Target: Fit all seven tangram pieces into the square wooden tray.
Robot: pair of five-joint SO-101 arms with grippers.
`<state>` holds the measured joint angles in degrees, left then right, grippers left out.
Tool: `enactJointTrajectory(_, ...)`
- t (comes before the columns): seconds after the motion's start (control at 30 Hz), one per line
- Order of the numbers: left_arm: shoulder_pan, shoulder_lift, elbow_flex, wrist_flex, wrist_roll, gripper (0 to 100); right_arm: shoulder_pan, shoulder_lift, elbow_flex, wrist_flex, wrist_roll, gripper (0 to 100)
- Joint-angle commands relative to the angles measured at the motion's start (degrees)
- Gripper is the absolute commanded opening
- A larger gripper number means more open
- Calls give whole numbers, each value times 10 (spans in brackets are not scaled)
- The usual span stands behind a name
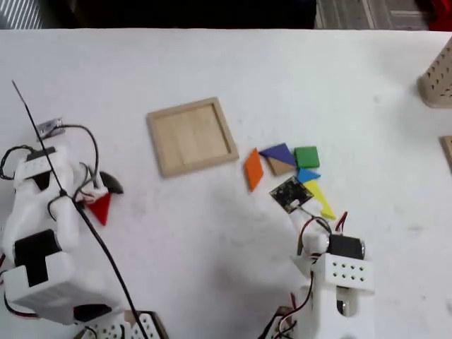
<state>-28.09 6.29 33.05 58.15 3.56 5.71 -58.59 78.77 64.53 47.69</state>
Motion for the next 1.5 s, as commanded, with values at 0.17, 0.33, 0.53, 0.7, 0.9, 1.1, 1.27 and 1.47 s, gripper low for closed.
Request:
enactJointTrajectory(0.17, -3, -7, -2, -14, 20, 328, 3, -7, -5, 4, 4, 19)
enactJointTrajectory(0.33, -1, -8, -2, -35, 26, 265, 2, -7, -4, 2, 4, 19)
enactJointTrajectory(0.53, 4, -11, -1, -41, -11, 273, 1, -7, -4, 0, 2, 19)
enactJointTrajectory(0.7, 4, -50, 29, -40, -55, 270, -1, -7, -4, 0, 1, 19)
enactJointTrajectory(0.9, 6, -145, 120, -112, -66, 272, -1, -7, -4, -1, -10, 19)
enactJointTrajectory(1.1, 4, -146, 92, -115, -61, 273, -2, -7, -4, -3, -35, 19)
enactJointTrajectory(1.27, 18, -147, 57, -114, -61, 273, -2, -7, -4, -3, -36, 19)
enactJointTrajectory(1.47, 1, -153, 42, -90, -40, 273, -2, -7, -4, -3, -36, 19)
